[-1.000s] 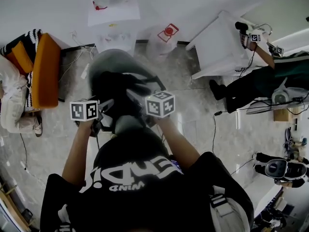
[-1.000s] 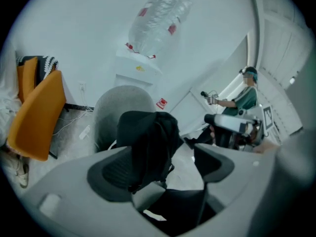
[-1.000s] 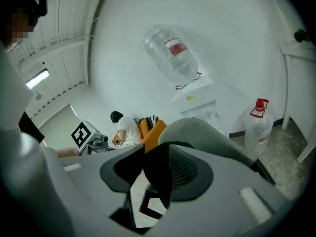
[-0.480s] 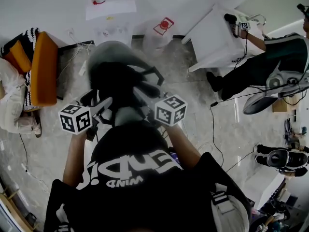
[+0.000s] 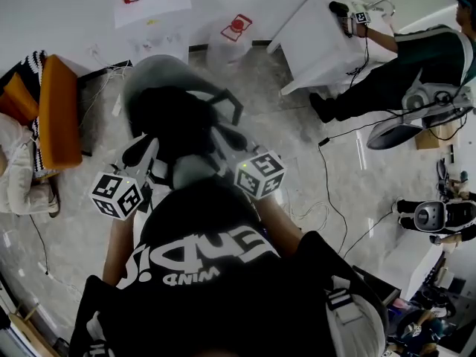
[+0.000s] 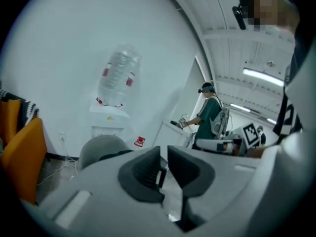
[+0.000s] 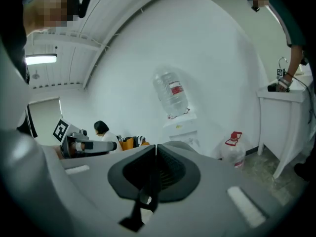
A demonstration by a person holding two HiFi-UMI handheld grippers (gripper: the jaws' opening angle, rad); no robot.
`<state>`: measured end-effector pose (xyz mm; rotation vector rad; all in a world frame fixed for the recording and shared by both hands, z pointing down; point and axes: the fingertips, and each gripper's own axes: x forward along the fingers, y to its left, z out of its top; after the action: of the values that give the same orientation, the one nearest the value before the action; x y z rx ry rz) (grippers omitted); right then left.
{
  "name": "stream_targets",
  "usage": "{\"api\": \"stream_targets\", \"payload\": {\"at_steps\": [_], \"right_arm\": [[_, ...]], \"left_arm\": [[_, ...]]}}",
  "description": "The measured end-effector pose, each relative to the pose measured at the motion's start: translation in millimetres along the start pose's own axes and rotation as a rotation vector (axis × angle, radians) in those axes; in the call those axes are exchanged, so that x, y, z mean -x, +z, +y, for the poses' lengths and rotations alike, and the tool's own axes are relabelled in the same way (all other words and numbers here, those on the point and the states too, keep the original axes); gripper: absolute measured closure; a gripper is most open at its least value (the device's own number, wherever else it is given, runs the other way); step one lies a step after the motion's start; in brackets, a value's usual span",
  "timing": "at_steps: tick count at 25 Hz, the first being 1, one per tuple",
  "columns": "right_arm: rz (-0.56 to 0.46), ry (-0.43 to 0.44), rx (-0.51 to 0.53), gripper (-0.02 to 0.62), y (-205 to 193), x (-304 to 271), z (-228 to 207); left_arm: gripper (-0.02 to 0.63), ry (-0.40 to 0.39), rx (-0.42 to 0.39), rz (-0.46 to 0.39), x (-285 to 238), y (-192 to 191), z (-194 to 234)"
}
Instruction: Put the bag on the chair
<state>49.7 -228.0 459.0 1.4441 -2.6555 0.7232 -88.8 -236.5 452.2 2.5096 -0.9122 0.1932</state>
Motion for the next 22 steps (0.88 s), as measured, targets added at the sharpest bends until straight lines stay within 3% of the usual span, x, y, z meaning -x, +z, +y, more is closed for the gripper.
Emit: {"api": "stream_targets", "payload": {"at_steps": [6,14,22], "right_arm": [[0.001,-0.026,0.049,0.595,-4,1,-1],[-0.002,-0.002,0.041,0.595,-10,1,3],[0.002,-0.001,0.032,0.595,-11,-2,4]], "left_arm": [[0.603,0.045,-0.086,0.014,-4,-14,5],[0.603,0.114,-0.081,0.000,-1,-15,13],[0.604,0.135,-0.070,0.016,0,-18,19]]}}
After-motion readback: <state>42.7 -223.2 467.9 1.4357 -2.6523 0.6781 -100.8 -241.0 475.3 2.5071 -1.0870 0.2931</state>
